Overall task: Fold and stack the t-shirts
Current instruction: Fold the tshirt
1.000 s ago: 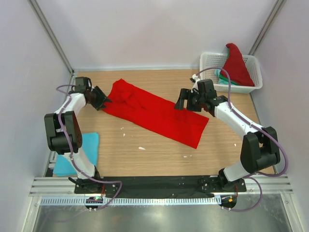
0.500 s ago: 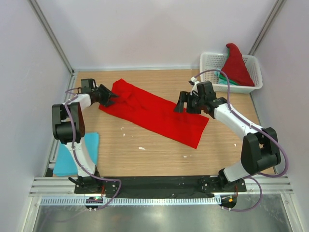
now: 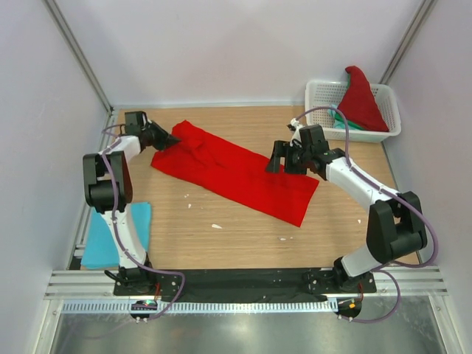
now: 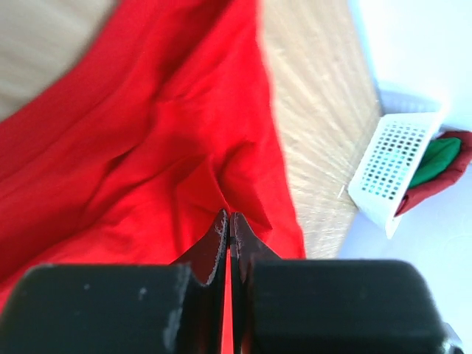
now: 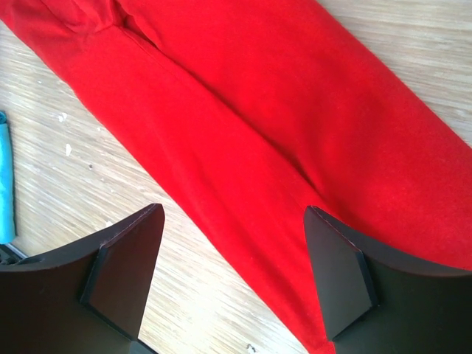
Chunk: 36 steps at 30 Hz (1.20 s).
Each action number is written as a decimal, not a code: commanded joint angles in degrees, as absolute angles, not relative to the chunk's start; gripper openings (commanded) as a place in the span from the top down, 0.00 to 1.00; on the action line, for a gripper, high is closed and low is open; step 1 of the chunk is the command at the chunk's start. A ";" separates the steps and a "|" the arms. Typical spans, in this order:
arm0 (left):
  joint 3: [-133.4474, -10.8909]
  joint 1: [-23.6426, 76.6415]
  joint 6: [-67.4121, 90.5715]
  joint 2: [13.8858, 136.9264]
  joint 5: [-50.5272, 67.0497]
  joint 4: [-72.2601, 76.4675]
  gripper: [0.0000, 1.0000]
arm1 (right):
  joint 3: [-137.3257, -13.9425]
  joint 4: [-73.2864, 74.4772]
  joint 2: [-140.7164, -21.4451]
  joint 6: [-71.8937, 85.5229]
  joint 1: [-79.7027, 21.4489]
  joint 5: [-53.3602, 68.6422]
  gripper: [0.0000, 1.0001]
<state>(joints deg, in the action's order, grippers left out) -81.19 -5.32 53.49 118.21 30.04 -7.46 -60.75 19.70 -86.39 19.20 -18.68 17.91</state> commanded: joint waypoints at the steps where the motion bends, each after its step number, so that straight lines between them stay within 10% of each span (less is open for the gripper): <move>1: -86.04 -3.52 51.77 118.47 31.38 -4.83 1.00 | -62.40 17.84 -87.97 17.84 -18.81 17.49 0.18; 13: -99.31 -0.53 47.37 126.46 28.74 -5.36 0.96 | -73.64 5.28 -103.16 22.76 -19.68 18.54 0.22; 19: -96.51 -0.53 43.87 123.15 21.83 -8.08 0.33 | -83.92 -2.45 -113.36 24.25 -22.23 20.39 0.23; 25: -94.06 -0.53 34.29 111.47 10.83 -17.04 0.46 | -98.92 -7.40 -127.84 20.50 -25.91 24.60 0.49; 36: -86.04 -0.53 37.44 111.09 28.12 -14.68 0.44 | -116.89 -5.62 -141.67 8.17 -31.11 27.94 0.44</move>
